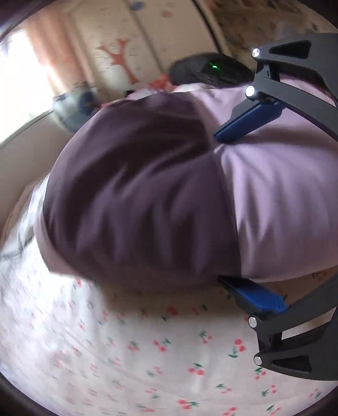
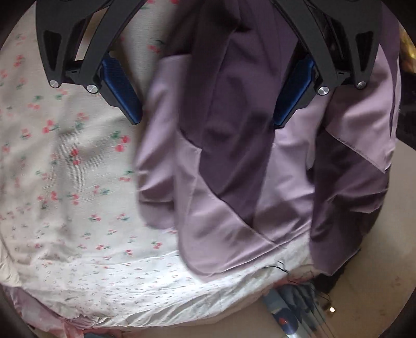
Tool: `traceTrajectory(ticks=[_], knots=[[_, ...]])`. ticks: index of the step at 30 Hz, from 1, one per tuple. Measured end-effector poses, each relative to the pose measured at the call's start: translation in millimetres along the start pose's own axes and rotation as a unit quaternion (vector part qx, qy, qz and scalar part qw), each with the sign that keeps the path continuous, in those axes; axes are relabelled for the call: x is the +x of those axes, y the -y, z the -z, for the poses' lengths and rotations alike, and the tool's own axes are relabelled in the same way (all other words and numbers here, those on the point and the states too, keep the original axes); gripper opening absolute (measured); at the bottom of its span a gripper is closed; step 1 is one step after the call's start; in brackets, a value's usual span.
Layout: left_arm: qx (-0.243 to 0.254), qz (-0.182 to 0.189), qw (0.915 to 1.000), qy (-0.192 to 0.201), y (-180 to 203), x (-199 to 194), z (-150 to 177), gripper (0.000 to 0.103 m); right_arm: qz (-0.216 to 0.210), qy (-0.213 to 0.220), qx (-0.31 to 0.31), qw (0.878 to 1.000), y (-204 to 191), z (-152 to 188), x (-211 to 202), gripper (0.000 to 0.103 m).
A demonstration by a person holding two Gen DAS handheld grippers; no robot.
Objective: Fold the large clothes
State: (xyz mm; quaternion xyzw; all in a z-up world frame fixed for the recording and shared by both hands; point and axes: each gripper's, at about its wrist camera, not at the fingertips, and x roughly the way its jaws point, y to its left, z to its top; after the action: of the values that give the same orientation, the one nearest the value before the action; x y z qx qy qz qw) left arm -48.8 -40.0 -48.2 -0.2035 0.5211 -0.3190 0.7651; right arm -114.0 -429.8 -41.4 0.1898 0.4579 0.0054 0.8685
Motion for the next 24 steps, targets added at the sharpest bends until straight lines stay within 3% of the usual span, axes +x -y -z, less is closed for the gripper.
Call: traceTrajectory(ticks=[3, 6, 8, 9, 11, 12, 14, 15, 17, 19, 20, 24], knots=[[0.045, -0.008, 0.9989, 0.005, 14.1, -17.2, -0.1, 0.096, -0.045, 0.019, 0.014, 0.999, -15.8, -1.7, 3.6, 0.097], [0.052, -0.031, 0.997, 0.048, 13.6, -63.7, -8.4, 0.096, -0.114, 0.049, 0.027, 0.992, -49.2, -8.6, 8.7, 0.097], [0.066, -0.063, 0.9927, 0.079, 9.4, -99.7, -15.3, 0.096, -0.164, 0.065, 0.032, 0.984, -78.7, -10.4, 20.2, 0.097], [0.082, -0.106, 0.987, 0.089, 7.0, -118.2, -17.5, 0.096, -0.178, 0.063, 0.024, 0.982, -95.0, -8.9, 29.8, 0.097], [0.089, -0.189, 0.9746, 0.08, -8.1, -133.9, -18.1, 0.096, -0.154, 0.016, -0.029, 0.987, -132.3, 1.3, 63.5, 0.097], [0.083, -0.213, 0.9713, 0.067, -17.2, -132.2, -17.2, 0.096, -0.126, -0.023, -0.072, 0.989, -147.4, 9.3, 81.9, 0.097], [0.076, -0.255, 0.9625, 0.053, -41.7, -119.8, -9.0, 0.096, -0.108, -0.039, -0.118, 0.986, -153.4, 17.4, 89.7, 0.097], [0.095, -0.28, 0.9523, 0.074, -47.1, -116.5, 1.1, 0.096, -0.107, -0.051, -0.13, 0.984, -151.4, 14.9, 85.2, 0.097], [0.111, -0.287, 0.9458, 0.102, -41.4, -113.2, 14.1, 0.096, -0.079, -0.059, -0.148, 0.984, -146.6, 6.8, 65.2, 0.097], [0.131, -0.311, 0.9337, 0.12, -28.4, -107.1, 18.1, 0.096, -0.009, -0.011, -0.175, 0.984, -152.8, -5.2, 29.7, 0.097], [0.142, -0.324, 0.9266, 0.126, -22.3, -104.1, 20.4, 0.096, 0.003, 0.02, -0.184, 0.983, -161.3, -13.8, 11.0, 0.097], [0.156, -0.33, 0.9214, 0.134, -16.9, -103.6, 16.5, 0.096, -0.043, 0.105, -0.222, 0.968, -237.9, -53.6, -37.6, 0.097]])
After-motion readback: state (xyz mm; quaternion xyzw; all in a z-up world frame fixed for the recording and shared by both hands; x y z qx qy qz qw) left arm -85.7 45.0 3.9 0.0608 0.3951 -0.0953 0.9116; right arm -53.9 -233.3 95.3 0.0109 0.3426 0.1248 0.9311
